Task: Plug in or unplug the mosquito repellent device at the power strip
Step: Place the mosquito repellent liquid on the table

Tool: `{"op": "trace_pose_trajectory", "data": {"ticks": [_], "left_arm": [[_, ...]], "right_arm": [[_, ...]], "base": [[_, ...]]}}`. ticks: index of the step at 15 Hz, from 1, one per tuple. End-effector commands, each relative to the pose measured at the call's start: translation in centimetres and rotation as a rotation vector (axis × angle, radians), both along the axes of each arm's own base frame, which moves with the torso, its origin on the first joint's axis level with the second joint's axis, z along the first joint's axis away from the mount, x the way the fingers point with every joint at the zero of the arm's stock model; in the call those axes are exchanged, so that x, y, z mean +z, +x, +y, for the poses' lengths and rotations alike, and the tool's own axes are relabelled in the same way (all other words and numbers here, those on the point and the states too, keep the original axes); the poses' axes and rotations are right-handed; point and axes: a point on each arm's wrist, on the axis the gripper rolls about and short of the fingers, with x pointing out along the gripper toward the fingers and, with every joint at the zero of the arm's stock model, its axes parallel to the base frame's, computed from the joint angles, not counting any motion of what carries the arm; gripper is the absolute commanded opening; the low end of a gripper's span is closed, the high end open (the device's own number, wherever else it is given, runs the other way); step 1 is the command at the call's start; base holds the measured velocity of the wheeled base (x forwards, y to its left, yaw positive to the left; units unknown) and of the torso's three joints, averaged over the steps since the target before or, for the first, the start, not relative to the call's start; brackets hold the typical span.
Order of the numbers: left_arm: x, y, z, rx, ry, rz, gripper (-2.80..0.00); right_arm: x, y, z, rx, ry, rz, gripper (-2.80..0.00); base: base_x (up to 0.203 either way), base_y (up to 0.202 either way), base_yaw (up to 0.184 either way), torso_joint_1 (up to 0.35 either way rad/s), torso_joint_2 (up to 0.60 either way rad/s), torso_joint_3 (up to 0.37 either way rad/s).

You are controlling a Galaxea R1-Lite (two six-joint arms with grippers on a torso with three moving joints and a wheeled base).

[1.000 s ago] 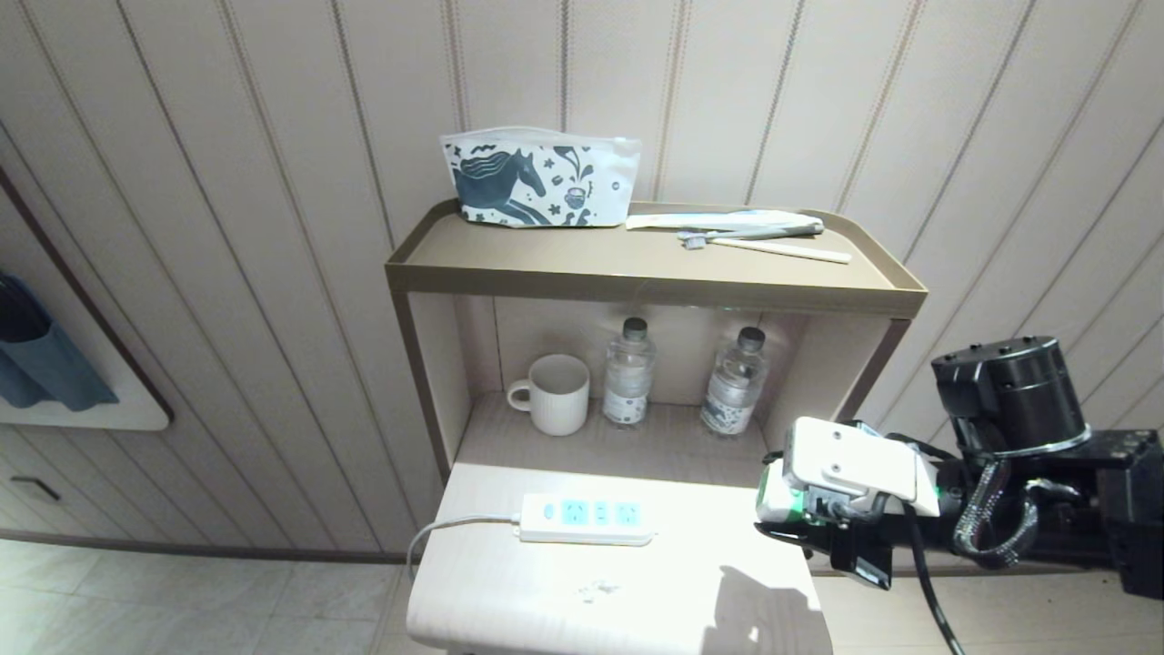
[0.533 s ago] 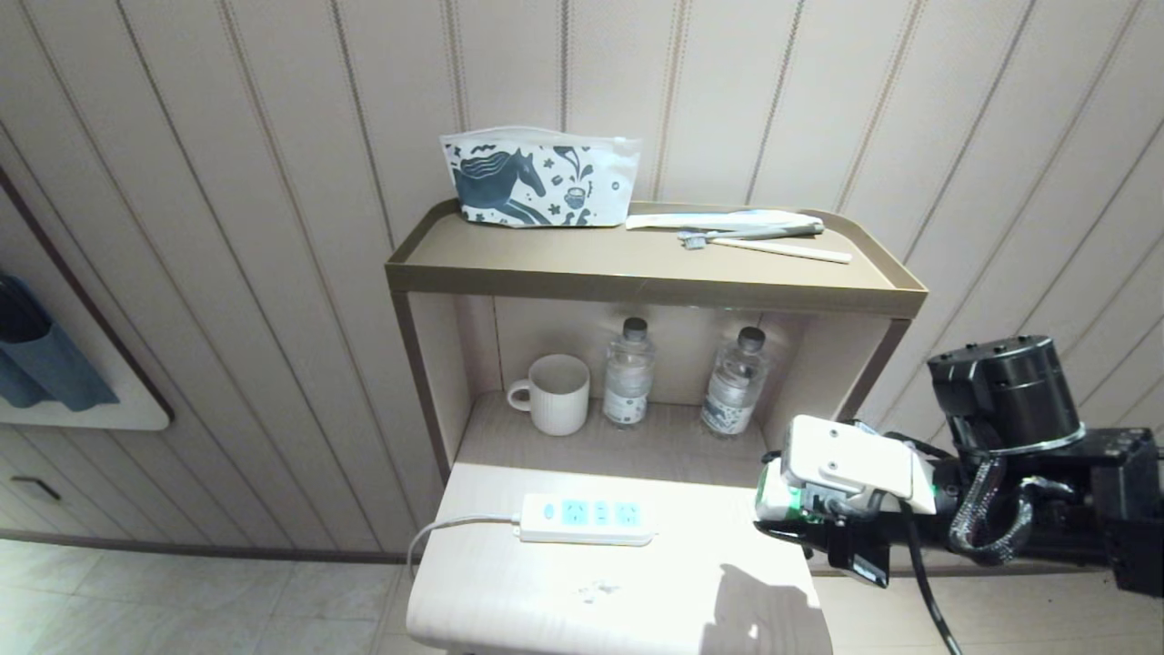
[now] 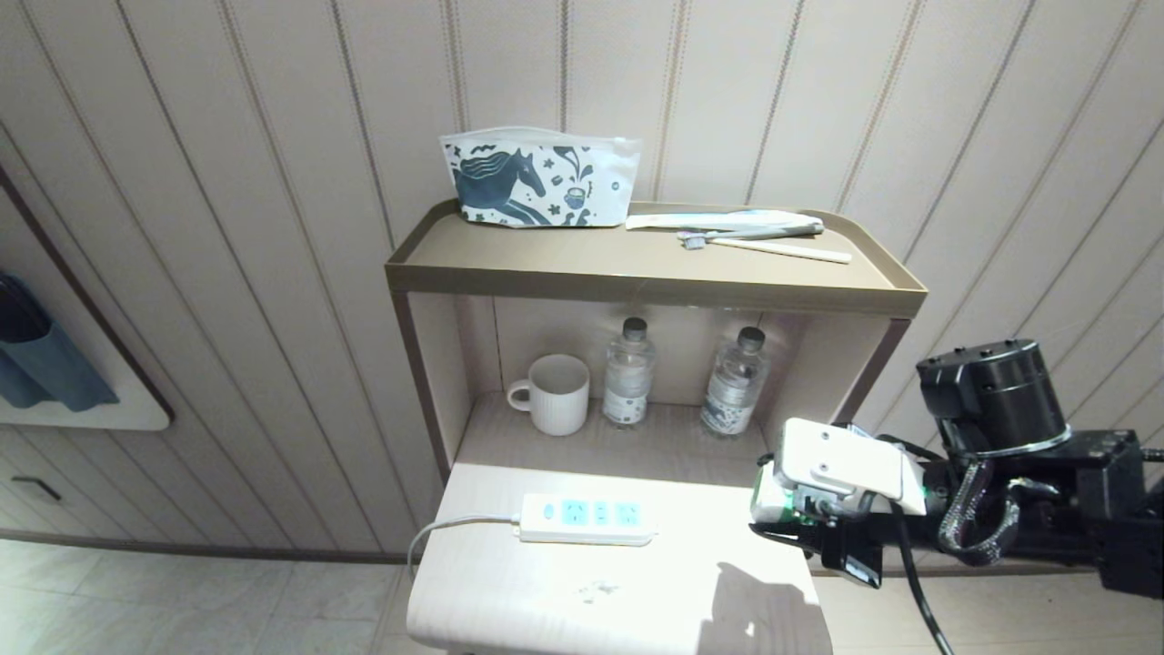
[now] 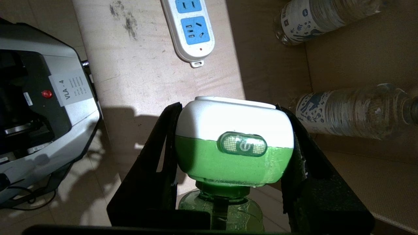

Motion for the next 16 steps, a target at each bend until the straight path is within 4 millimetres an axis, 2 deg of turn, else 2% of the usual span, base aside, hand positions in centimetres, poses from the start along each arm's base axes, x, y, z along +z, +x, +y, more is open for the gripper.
{"op": "trace_pose_trajectory", "data": {"ticks": [1, 2, 5, 8, 11, 14, 16], "left_arm": [[0.3, -0.5, 0.0, -0.096, -0.036, 0.032, -2.8], [0.4, -0.7, 0.1, -0.138, -0.041, 0.038, -2.8], [-0.1, -0.7, 0.2, -0.095, 0.02, 0.057, -2.8], [-0.6, -1.4, 0.1, -0.268, 0.096, 0.023, -2.8], [-0.7, -1.7, 0.1, -0.3, 0.11, 0.021, -2.8], [-0.8, -2.2, 1.0, -0.467, 0.149, -0.021, -2.8], [-1.7, -3.2, 1.2, -0.449, 0.173, -0.043, -2.8]], "right_arm": [[-0.1, 0.0, 0.1, 0.006, -0.003, 0.0, -2.8], [-0.1, 0.0, 0.1, 0.006, -0.004, 0.001, -2.8], [-0.2, 0.1, 0.1, 0.008, -0.003, 0.0, -2.8], [-0.2, -0.1, 0.0, 0.006, 0.0, -0.007, -2.8], [-0.2, -0.1, 0.1, 0.007, 0.001, -0.009, -2.8], [-0.1, -0.3, 0.0, 0.007, 0.002, -0.013, -2.8], [-0.2, -0.2, 0.0, 0.006, 0.0, -0.009, -2.8]], "base": [[0.0, 0.0, 0.0, 0.0, 0.0, 0.0], [0.0, 0.0, 0.0, 0.0, 0.0, 0.0], [0.0, 0.0, 0.0, 0.0, 0.0, 0.0], [0.0, 0.0, 0.0, 0.0, 0.0, 0.0], [0.0, 0.0, 0.0, 0.0, 0.0, 0.0], [0.0, 0.0, 0.0, 0.0, 0.0, 0.0], [0.0, 0.0, 0.0, 0.0, 0.0, 0.0]]}}
